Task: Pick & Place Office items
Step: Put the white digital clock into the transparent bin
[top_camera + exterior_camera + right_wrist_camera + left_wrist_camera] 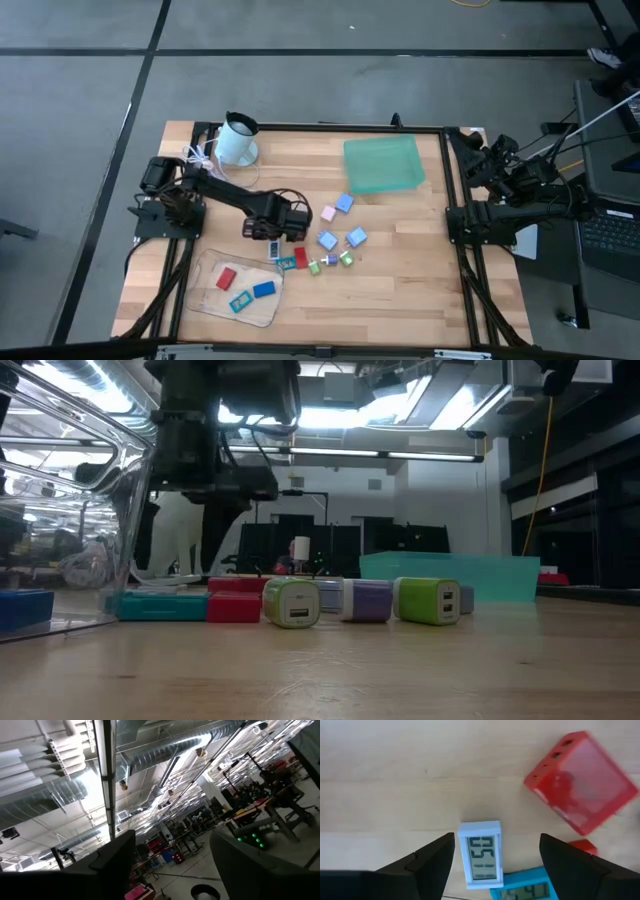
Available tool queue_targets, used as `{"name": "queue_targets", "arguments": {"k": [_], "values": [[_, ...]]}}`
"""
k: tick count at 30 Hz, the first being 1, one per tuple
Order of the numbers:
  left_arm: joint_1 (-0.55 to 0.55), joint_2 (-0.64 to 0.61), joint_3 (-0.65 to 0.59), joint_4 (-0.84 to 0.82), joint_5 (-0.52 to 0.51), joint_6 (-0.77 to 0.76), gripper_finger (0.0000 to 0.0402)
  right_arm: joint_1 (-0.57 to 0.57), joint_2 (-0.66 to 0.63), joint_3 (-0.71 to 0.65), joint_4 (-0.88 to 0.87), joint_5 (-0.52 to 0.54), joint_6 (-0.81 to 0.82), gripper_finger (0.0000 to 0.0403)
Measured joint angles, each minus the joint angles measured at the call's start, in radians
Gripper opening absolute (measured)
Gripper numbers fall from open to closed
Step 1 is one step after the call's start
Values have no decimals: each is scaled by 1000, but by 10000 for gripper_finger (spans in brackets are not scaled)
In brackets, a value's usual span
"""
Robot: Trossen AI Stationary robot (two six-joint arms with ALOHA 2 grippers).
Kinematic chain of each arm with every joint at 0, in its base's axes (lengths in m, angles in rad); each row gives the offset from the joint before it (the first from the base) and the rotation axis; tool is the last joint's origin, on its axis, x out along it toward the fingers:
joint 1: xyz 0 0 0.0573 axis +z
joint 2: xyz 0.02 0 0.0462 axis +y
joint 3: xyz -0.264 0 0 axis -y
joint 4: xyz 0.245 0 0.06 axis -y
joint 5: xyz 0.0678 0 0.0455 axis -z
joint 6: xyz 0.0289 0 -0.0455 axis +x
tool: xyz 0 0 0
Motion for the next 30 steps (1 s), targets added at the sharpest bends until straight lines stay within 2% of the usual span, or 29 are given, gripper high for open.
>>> {"name": "queue_targets", "arguments": {"k": [6,10,17,20,25,30], "values": [[-41,54,0,18,-1,-78,279,0,0,0,-4,-25,29,261],[-60,94,-3,47,31,-69,279,0,0,0,-16,-49,31,261],[-93,114,-68,138,19,-112,274,0,0,0,-30,-51,74,261],[-94,109,-74,132,12,-94,243,0,0,0,-30,-50,78,261],[-79,105,-77,135,13,-27,150,0,0,0,-31,-49,78,261],[-58,104,-78,134,18,42,142,0,0,0,-32,-28,74,261]]}}
